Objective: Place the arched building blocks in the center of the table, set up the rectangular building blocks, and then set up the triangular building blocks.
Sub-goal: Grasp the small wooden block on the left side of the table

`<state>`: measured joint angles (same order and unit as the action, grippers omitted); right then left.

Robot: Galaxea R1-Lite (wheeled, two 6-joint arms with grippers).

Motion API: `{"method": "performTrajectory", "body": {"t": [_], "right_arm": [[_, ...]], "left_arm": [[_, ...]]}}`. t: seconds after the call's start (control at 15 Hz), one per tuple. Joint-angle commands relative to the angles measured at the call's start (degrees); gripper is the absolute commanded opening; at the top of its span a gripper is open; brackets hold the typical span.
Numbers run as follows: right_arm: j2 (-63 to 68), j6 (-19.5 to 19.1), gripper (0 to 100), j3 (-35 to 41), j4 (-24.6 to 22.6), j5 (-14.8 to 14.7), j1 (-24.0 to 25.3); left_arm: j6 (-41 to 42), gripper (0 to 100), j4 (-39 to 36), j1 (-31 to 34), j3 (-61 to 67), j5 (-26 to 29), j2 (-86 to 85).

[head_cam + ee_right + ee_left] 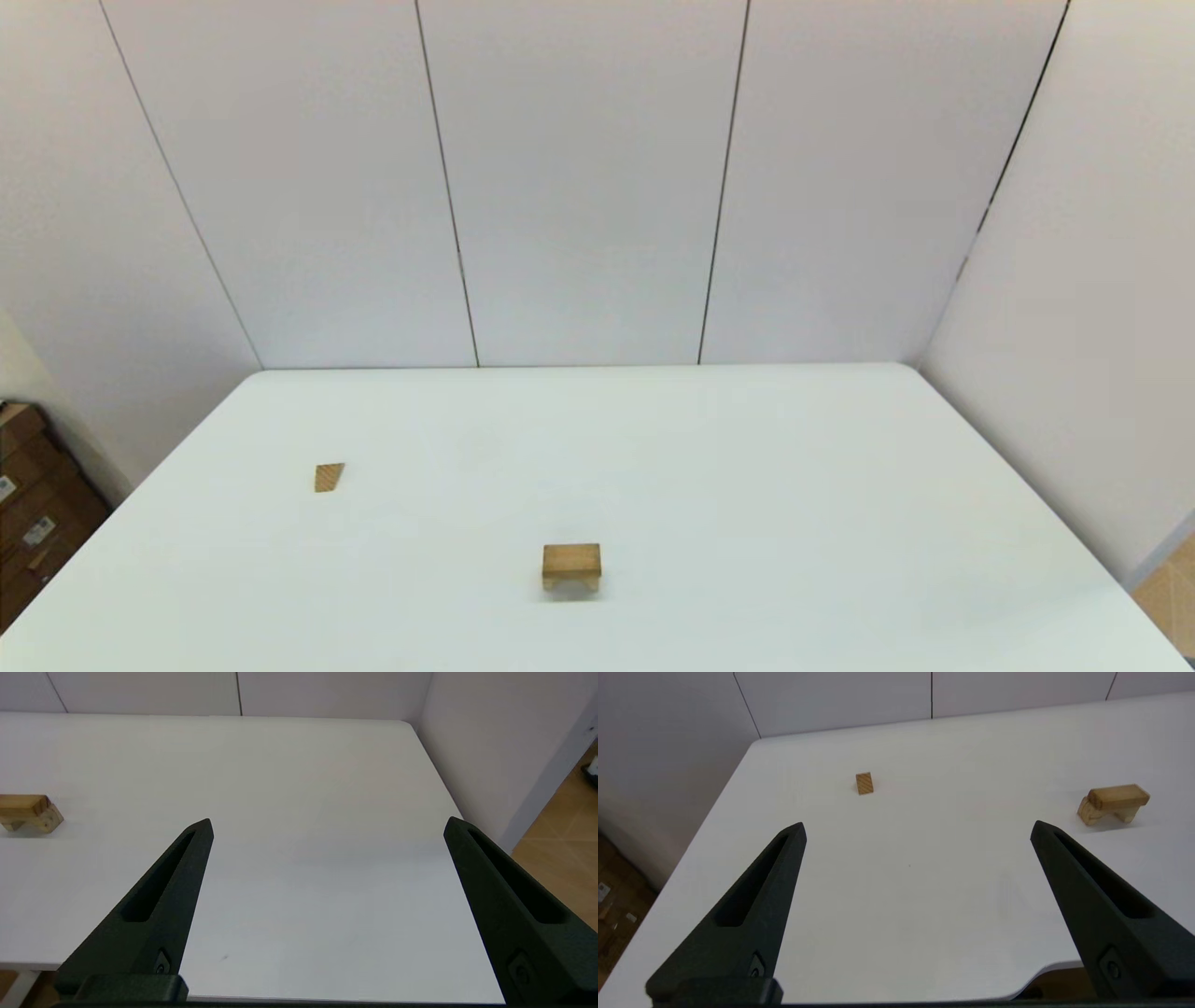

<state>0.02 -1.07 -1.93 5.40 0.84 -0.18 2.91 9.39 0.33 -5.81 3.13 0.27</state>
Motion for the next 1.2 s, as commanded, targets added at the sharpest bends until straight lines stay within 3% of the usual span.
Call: {"method": "performTrajectory", "body": {"t": [0.07,0.33,0.8,1.2], "right_arm": [[-0.1,0.1,100,0.0,0.0,-0.3,0.0],[-0.1,0.1,100,0.0,0.0,-0.3,0.0],[-0.1,0.1,100,0.0,0.0,-0.3,0.0],[-0.1,0.1,100,0.0,0.0,-0.3,0.0]], "left_arm": [[0.0,100,-0.1,0.0,-4.6,0.0,5.8],[-0.1,100,0.3,0.0,-8.9,0.7,15.4],[-0.6,100,18.7,0.0,-22.0,1.0,32.2],[-8.1,100,19.5,0.0,-27.5,0.9,50.6]]}}
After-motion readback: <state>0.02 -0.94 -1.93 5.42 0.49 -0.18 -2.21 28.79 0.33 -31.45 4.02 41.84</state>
